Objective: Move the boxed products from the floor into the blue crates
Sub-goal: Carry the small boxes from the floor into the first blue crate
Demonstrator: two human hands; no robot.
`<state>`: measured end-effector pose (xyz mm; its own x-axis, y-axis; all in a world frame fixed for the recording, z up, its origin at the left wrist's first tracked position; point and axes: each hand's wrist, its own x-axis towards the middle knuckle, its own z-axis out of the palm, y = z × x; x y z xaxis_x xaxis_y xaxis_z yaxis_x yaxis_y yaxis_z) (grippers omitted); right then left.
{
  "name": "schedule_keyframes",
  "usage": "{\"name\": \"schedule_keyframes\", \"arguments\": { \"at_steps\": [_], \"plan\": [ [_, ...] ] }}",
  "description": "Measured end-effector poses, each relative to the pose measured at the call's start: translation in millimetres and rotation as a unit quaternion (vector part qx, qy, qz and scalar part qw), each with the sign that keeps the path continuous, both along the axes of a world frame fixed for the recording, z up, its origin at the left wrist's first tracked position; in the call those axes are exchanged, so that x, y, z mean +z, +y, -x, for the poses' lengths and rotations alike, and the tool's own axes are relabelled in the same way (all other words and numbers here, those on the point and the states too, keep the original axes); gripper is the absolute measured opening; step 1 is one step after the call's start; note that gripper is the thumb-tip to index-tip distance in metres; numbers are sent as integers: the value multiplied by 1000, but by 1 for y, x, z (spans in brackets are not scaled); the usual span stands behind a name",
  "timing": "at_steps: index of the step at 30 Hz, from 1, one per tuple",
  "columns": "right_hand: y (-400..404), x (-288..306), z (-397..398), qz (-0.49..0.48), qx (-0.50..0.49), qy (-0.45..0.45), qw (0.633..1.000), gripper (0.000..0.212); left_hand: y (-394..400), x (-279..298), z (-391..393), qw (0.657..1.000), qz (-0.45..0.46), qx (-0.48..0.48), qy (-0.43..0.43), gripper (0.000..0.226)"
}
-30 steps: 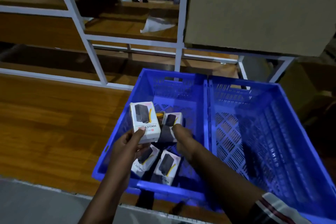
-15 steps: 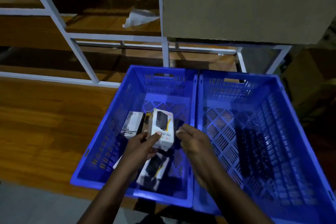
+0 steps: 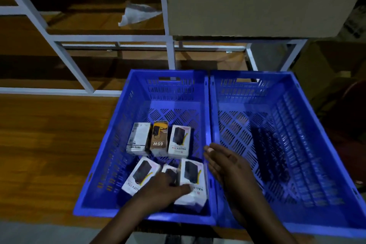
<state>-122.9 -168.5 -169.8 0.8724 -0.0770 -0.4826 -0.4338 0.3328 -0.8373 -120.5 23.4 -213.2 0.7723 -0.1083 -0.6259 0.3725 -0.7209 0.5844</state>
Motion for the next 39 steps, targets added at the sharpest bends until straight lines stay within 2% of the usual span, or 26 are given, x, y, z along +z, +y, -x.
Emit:
{"name": "schedule_keyframes", "arguments": {
  "at_steps": [3, 5, 9, 11, 13, 15, 17, 19, 23, 28, 30, 31, 32, 34, 36, 39],
  "plan": [
    [10, -1, 0, 14, -32, -1, 999, 82, 7, -10, -12, 996, 0, -72, 44, 43],
    [17, -3, 0, 25, -51, 1, 998, 80, 11, -16, -23, 991, -5, -117, 68, 53],
    [32, -6, 6, 18, -66, 6, 998, 56, 17, -24, -37, 984, 96, -50, 139, 42],
    [41, -7, 11, 14, -76, 13, 997, 50, 19, -25, -40, 973, 143, -24, 182, 32],
    [49, -8, 17, 14, -87, 15, 996, 35, 22, -23, -40, 962, 182, -12, 204, 27],
    [54, -7, 23, 14, -102, 19, 995, 29, 23, -24, -38, 971, 164, -28, 169, 30],
    [58, -6, 30, 17, -125, 31, 992, 28, 26, -24, -34, 990, 79, -82, 82, 36],
    [60, -5, 37, 30, -143, 37, 989, 27, 29, -24, -31, 987, -15, -162, 14, 42],
    [58, -4, 49, 35, -172, 43, 984, 29, 30, -26, -32, 977, -45, -206, -17, 54],
    [49, 1, 65, 17, -176, 42, 983, 34, 29, -18, -32, 978, 3, -164, -127, 47],
    [43, 3, 74, 4, -172, 40, 984, 33, 25, -12, -25, 977, 79, -107, -166, 31],
    [38, 4, 80, -3, -174, 39, 984, 32, 20, -6, -19, 974, 134, -63, -169, 30],
    [34, 3, 85, -7, -177, 36, 984, 30, 15, 0, -12, 967, 189, -20, -170, 33],
    [23, 4, 99, 3, -180, 30, 983, 27, 2, 16, 6, 945, 268, 27, -183, 21],
    [11, 3, 118, 21, -186, 23, 982, 24, -15, 34, 29, 928, 312, 21, -204, 12],
    [-12, 1, 158, 48, -206, 14, 977, 22, -45, 49, 67, 915, 355, -35, -188, 15]
  ]
}}
